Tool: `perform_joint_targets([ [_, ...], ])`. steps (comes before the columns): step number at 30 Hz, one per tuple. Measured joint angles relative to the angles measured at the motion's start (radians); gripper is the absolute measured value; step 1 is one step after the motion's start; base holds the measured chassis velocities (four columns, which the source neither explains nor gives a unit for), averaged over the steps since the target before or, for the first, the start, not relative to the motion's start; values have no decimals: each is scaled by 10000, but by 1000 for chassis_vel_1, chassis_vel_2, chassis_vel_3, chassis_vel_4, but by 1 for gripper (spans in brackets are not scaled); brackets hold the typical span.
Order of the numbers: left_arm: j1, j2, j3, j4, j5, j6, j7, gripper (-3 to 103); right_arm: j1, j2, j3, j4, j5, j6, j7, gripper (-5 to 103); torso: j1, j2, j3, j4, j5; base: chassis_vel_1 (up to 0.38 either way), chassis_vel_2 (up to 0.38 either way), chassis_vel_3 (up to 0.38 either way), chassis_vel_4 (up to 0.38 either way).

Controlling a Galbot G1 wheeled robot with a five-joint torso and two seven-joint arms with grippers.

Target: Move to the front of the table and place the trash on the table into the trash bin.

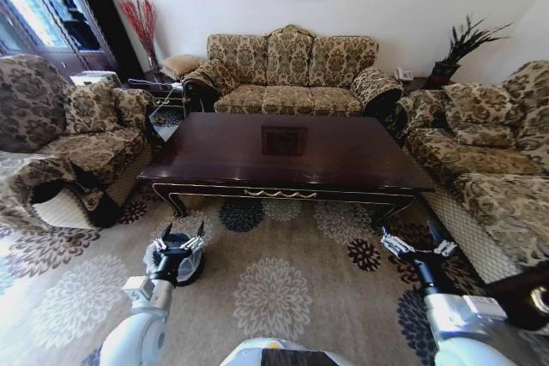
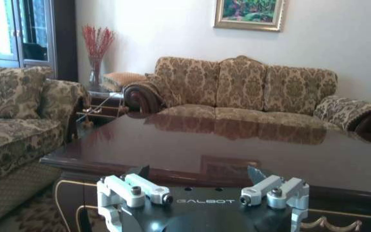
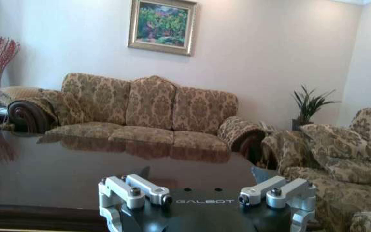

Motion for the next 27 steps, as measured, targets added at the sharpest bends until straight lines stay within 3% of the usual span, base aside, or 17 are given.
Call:
perform_joint_targets([
  [27,0,0,0,1,0,0,0,100,0,0,0,0,0,0,0,100,0,0,0,0,0,0,0,0,0],
])
